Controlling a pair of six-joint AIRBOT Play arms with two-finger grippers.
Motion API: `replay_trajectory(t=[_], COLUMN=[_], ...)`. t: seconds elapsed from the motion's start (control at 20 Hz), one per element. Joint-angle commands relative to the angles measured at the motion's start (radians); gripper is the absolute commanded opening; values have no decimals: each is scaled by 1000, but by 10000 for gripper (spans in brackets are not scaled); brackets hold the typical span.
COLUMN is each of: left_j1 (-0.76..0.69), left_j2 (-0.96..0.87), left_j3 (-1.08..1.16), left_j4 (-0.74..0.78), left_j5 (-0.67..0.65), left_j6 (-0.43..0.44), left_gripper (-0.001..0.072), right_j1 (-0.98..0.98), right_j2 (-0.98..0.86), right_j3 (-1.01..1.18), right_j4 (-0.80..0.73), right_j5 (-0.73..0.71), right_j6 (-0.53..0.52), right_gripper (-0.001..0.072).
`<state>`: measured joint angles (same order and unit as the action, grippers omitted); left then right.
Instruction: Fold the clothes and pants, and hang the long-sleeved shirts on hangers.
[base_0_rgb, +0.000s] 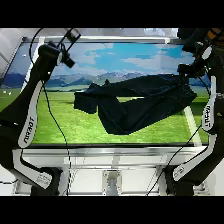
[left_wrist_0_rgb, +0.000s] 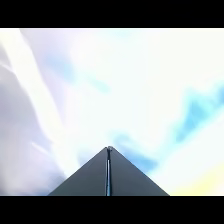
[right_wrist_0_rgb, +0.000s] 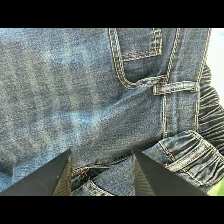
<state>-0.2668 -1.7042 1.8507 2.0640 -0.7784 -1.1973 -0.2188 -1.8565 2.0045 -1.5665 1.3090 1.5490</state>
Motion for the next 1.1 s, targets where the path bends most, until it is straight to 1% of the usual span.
replay_trajectory(t=[0.0,0.05,0.1,0.15,0.25,0.3,0.4,0.5,0.7,0.85,1.0,1.05], left_j1=[-69,-74,-70,-54,-10,8,31,55,109,128,127,125], left_j2=[-24,-43,-64,-81,-109,-123,-148,-170,-243,-298,-332,-341], left_j3=[61,60,60,60,60,60,59,59,59,59,59,59], left_j4=[144,95,4,-109,-329,-378,-387,-435,-589,-684,-686,-685], left_j5=[98,8,-97,-187,-322,-387,-484,-547,-697,-777,-782,-776], left_j6=[-8,5,65,142,215,239,235,229,230,229,228,216], left_gripper=[16,51,267,425,433,433,433,433,434,434,430,382], right_j1=[1,1,1,1,1,1,1,1,1,1,1,1], right_j2=[0,0,0,0,0,0,0,0,0,0,0,0], right_j3=[0,0,0,0,0,0,0,0,0,0,-1,-1], right_j4=[0,0,0,1,1,2,16,45,71,71,71,71], right_j5=[11,14,18,20,23,23,23,23,29,35,35,35], right_j6=[0,-1,-10,-18,-23,-23,-25,-26,-26,-26,-26,-26], right_gripper=[393,394,394,394,394,393,394,393,393,394,393,394])
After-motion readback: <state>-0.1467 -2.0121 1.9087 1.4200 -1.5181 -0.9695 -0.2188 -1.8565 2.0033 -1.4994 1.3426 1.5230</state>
